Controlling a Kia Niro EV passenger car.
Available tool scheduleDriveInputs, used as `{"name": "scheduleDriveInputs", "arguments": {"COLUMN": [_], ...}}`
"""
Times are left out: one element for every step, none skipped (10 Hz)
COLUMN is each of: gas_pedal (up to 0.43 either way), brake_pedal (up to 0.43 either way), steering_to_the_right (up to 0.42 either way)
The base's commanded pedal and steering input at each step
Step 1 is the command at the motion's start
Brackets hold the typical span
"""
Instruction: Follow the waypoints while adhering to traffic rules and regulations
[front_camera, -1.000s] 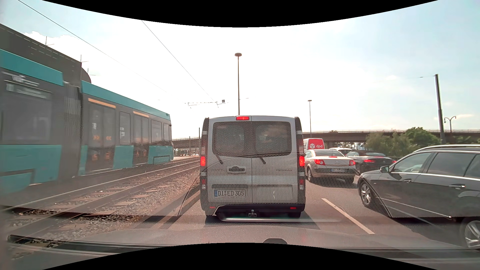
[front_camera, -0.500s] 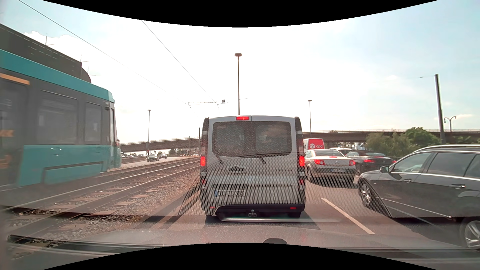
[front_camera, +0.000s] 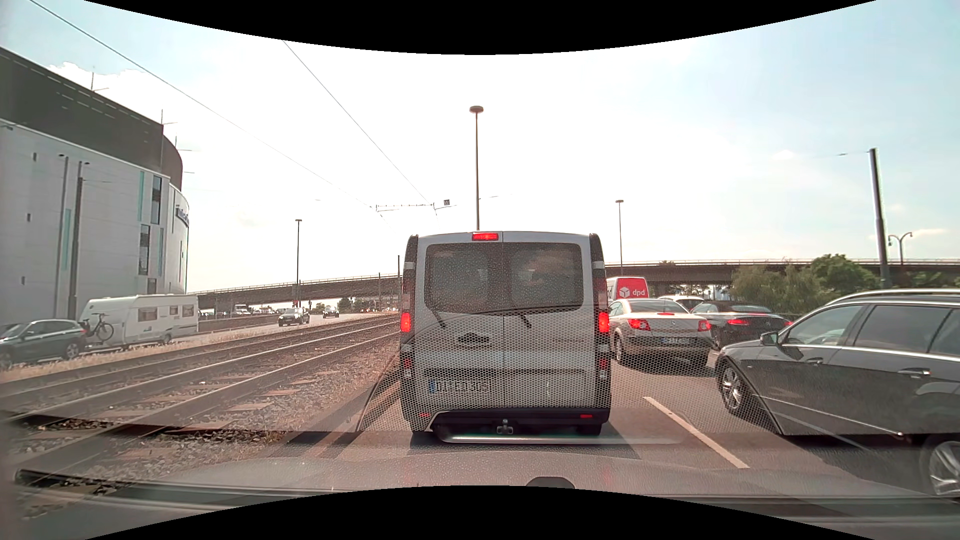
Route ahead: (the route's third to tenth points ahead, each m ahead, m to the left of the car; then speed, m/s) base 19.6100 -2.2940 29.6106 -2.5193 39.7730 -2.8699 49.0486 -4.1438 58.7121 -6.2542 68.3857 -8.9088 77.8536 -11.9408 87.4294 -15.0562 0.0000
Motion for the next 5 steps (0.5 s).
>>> {"name": "scheduleDriveInputs", "arguments": {"gas_pedal": [0.000, 0.000, 0.000, 0.000, 0.000], "brake_pedal": [0.244, 0.244, 0.250, 0.250, 0.250], "steering_to_the_right": [-0.003, -0.003, -0.003, -0.003, -0.003]}}
